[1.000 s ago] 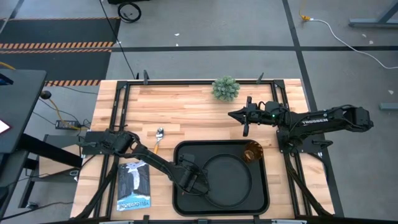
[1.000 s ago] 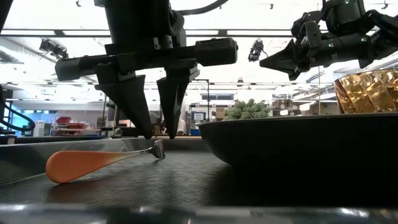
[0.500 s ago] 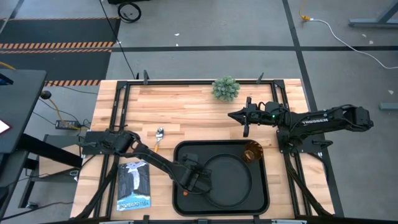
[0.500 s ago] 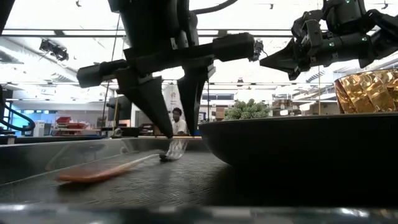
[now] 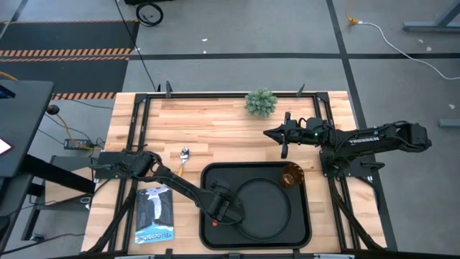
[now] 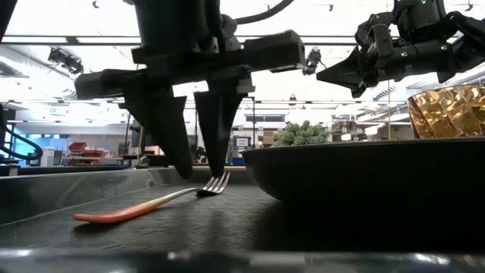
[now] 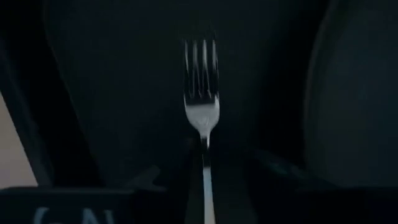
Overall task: Pick and place plate/cup/fork/spoon on tray
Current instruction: Put the orange fork on the black tray to the right side of black plate
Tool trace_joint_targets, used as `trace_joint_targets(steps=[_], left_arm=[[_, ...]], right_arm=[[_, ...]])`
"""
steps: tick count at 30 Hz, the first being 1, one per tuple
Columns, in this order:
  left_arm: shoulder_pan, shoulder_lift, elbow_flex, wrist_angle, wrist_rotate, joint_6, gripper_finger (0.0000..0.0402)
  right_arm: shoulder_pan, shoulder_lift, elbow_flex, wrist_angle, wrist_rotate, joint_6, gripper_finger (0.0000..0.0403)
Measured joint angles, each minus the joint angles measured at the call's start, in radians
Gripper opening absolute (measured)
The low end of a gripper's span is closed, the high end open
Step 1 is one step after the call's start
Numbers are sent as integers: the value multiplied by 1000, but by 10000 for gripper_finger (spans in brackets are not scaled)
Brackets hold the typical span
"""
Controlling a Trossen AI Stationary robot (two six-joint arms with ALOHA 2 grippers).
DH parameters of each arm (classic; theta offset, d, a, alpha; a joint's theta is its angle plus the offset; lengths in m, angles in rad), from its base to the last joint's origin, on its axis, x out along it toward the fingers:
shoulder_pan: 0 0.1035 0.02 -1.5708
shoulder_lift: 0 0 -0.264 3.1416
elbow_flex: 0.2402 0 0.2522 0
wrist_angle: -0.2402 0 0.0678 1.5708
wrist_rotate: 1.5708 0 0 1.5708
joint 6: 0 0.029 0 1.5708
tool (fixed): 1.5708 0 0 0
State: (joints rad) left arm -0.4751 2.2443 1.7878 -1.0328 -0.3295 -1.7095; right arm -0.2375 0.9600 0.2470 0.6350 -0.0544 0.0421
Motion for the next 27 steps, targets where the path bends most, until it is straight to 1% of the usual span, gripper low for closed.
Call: trace_joint_targets(steps=[3,7,12,15,20,27], left_arm=[[-5,-3,0,1,46,77,142],[-6,-20,0,-16,68,151,142],[-4,-51,0,-86,88,182,142],[-4,-48,0,-92,103,237,142],[1,-33,-1,-68,108,375,142],[-22,-32,-10,-69,102,662,141]], right_arm=[[0,0,0,0,0,0,7],[0,0,0,0,0,0,7],[0,0,0,0,0,0,7],[0,0,0,0,0,0,7],[0,0,0,0,0,0,7],[0,0,0,0,-19,2,7]])
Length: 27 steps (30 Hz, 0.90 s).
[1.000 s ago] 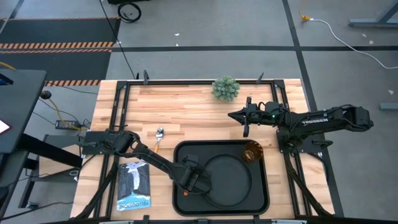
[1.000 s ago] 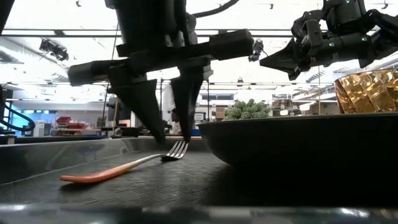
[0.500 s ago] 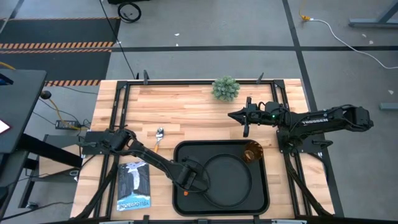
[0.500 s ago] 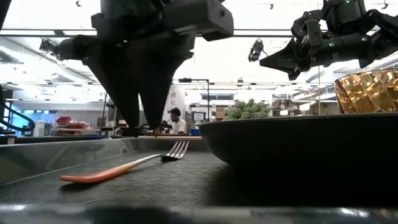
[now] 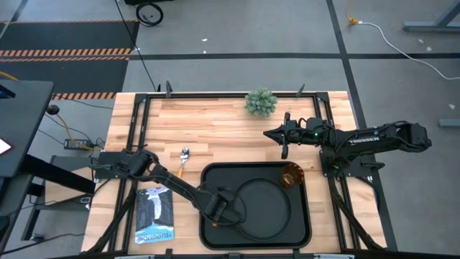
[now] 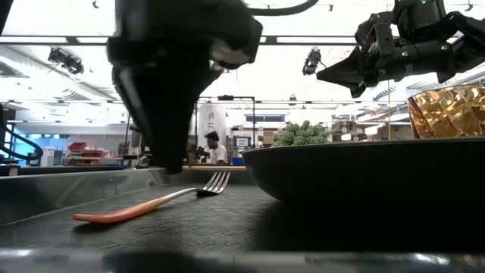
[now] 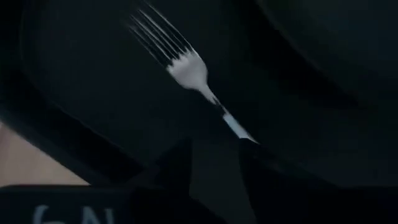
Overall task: Pick and place plate/cup/fork/spoon on tray
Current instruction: Put the orange fork on the black tray to the right side of black plate
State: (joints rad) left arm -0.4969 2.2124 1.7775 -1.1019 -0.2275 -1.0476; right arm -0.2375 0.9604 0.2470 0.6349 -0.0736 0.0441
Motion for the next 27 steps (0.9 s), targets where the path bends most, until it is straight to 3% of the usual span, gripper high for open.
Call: trace_joint_targets(steps=[11,17,27], left_arm=[[-49,1,-58,150,0,259,141],[-49,0,-59,149,-14,241,141],[-7,0,-59,152,-43,26,141]], right_arm=[[0,0,0,0,-4,5,7],[0,0,0,5,-4,5,7],[0,0,0,7,-4,5,7]])
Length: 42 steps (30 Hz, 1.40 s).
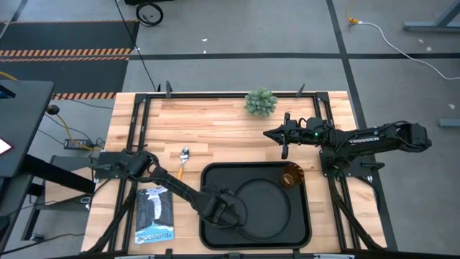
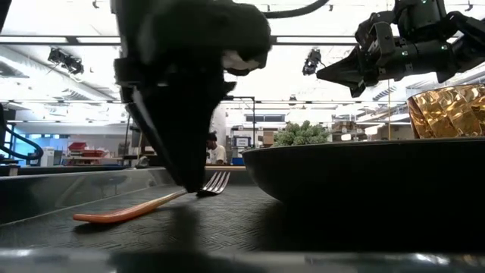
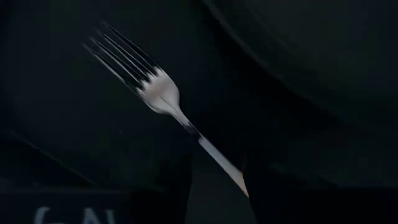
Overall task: Pick and place plate/cup/fork/spoon on tray
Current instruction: Put the orange fork on the black tray to the right side of black plate
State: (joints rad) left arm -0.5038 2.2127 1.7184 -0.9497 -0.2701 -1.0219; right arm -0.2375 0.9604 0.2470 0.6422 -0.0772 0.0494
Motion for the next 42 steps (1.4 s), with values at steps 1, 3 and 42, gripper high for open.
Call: trace_joint_targets(steps=[1,3,42], left_arm=[[6,0,0,1,0,-26,141],[19,0,0,1,1,-90,141],[86,0,0,50,197,-704,38]], right_arm=[[0,0,0,0,-1,0,7],[0,0,0,0,-3,0,7],[0,0,0,0,-23,9,7]])
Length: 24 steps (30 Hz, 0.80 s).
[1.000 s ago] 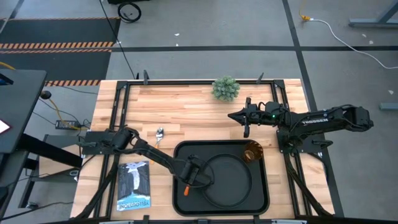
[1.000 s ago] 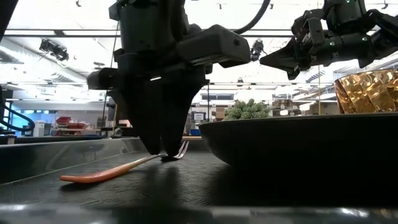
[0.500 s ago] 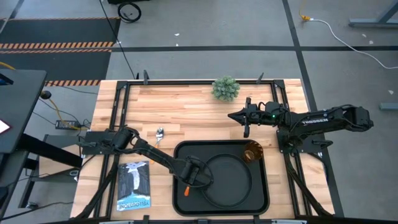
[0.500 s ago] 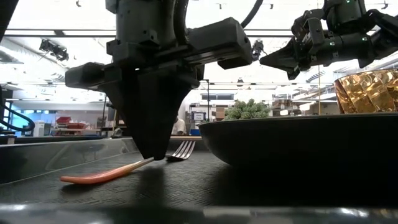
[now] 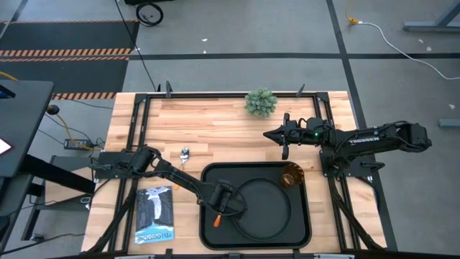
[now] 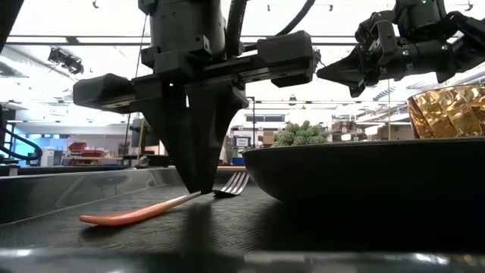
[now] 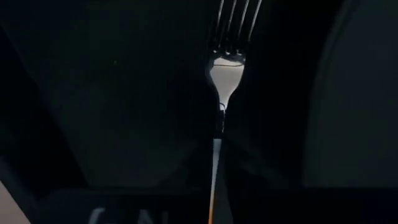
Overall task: Pick and place plate/cup/fork/spoon on tray
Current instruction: Put the orange fork on the black tray to the right side of black plate
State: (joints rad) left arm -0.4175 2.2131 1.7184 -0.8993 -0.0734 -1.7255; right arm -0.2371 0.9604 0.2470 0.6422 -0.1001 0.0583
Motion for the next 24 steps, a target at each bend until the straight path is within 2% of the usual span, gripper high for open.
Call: trace_joint_targets(steps=[7,24], left_arm=[[0,0,1,8,0,-104,20],[0,0,1,40,-11,-275,20]], right_arm=[[0,0,0,17,-19,2,7],[0,0,0,17,-56,18,7]])
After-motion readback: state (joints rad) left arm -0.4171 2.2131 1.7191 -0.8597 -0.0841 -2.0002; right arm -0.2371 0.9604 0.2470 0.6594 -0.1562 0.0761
